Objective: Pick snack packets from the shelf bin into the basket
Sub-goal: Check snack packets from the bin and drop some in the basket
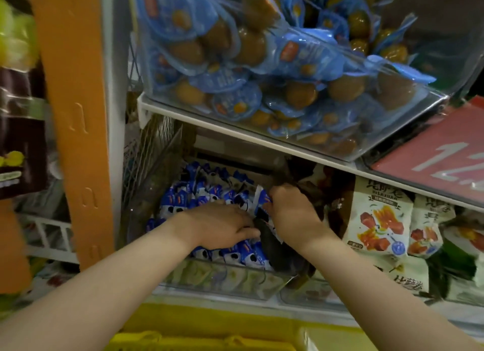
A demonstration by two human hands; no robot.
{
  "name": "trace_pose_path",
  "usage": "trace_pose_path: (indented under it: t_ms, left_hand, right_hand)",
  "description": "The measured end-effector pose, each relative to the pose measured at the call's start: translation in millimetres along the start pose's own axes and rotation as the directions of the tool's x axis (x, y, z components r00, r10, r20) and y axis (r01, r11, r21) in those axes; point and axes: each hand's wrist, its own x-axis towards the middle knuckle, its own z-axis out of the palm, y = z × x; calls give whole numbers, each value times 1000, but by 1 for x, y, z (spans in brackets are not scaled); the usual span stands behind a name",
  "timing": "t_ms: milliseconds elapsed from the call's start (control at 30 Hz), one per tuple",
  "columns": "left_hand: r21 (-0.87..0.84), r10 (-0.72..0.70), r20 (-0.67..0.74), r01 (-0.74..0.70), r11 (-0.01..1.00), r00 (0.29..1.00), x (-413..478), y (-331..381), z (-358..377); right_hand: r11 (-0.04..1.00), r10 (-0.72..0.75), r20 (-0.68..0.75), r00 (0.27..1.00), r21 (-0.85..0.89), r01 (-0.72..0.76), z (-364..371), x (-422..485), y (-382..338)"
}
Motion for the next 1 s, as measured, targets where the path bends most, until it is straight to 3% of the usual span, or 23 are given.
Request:
trace_pose_path:
  t_ms: [100, 200, 300, 433, 600, 700, 767, 867, 1000]
  left_hand:
    - [-63, -48, -1, 48, 997, 999, -9, 4, -1]
    - [-60, -112, -63, 108, 992, 992, -29, 8, 0]
    - [7, -147, -218, 152, 988, 965, -61, 8, 5]
    - [111, -104, -450, 171, 979, 887, -108, 7, 18]
    - [142, -116, -496, 212, 967, 861, -142, 5, 28]
    - [127, -115, -520, 210, 969, 846, -147, 8, 30]
    - [138, -107, -552, 217, 966, 827, -147, 12, 30]
    - [123, -92, -643, 221, 967, 760, -143, 9, 36]
    - [122, -75, -673, 210, 970, 736, -139, 5, 41]
  right_hand:
    - [993, 107, 62, 992, -63, -103, 16, 12, -12]
    - [974, 184, 93, 979, 118, -194, 32, 19, -15]
    - [947, 209, 83, 974, 230, -222, 37, 21, -15]
    - [963, 207, 102, 973, 154, -221, 39, 19, -14]
    - [985, 173, 232, 957, -42, -168, 35, 20, -17]
    - [985, 168, 211, 963, -83, -153, 33, 19, -22]
    - [994, 106, 55, 993, 18, -107, 29, 18, -29]
    - [967, -103, -144, 984, 219, 133, 24, 29, -46]
    - [876, -334, -43, 941, 354, 327, 28, 57, -83]
